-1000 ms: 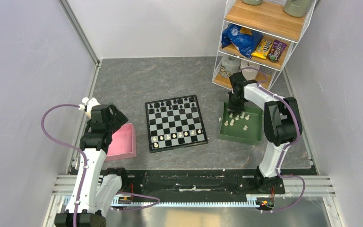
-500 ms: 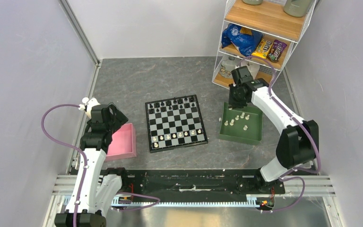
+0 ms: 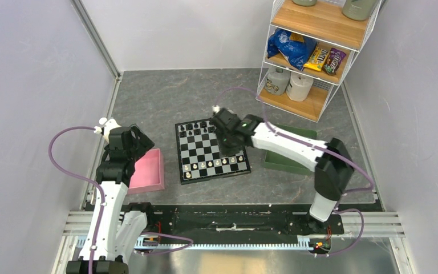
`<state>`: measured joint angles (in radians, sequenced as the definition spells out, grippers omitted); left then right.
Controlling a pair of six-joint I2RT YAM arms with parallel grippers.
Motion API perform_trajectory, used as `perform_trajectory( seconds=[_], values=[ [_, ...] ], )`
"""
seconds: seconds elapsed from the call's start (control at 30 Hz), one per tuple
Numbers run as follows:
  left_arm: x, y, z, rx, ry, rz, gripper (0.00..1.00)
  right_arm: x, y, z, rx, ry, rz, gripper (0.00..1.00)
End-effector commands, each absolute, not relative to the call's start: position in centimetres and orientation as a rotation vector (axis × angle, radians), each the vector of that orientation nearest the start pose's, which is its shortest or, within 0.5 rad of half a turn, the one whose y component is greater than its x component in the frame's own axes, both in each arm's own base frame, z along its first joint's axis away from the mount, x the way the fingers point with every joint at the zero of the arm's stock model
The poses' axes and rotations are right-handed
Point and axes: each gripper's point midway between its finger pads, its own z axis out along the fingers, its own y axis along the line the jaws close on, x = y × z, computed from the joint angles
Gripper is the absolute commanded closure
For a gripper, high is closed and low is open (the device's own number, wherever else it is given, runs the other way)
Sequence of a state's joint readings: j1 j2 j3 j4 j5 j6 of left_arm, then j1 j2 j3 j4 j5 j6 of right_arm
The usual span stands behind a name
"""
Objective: Set up the chess pieces on the board
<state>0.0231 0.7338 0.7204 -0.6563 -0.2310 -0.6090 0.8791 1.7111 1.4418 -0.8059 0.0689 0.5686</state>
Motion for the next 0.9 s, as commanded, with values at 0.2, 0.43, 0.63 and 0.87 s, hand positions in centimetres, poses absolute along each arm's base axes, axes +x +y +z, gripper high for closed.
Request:
perform_trajectory(
  seconds=[0.2,0.43,0.63,0.87],
  values=[
    [24.6,2.8,17.4,-0.799,2.031,-0.038,0.11,20.4,41.7,9.6,-0.684,2.646,0.429,0.78],
    [24.4,2.9,17.5,-0.808,2.018,-0.038,0.11,20.2,43.3,7.5,-0.754,2.64,0.39,0.78],
    [24.3,3.0,17.6,-0.808,2.013,-0.033,0.11,20.8,44.2,6.4,-0.76,2.63,0.364,0.78],
    [24.4,3.0,17.6,-0.809,2.017,-0.037,0.11,21.1,45.1,5.7,-0.772,2.619,0.355,0.77]
  ],
)
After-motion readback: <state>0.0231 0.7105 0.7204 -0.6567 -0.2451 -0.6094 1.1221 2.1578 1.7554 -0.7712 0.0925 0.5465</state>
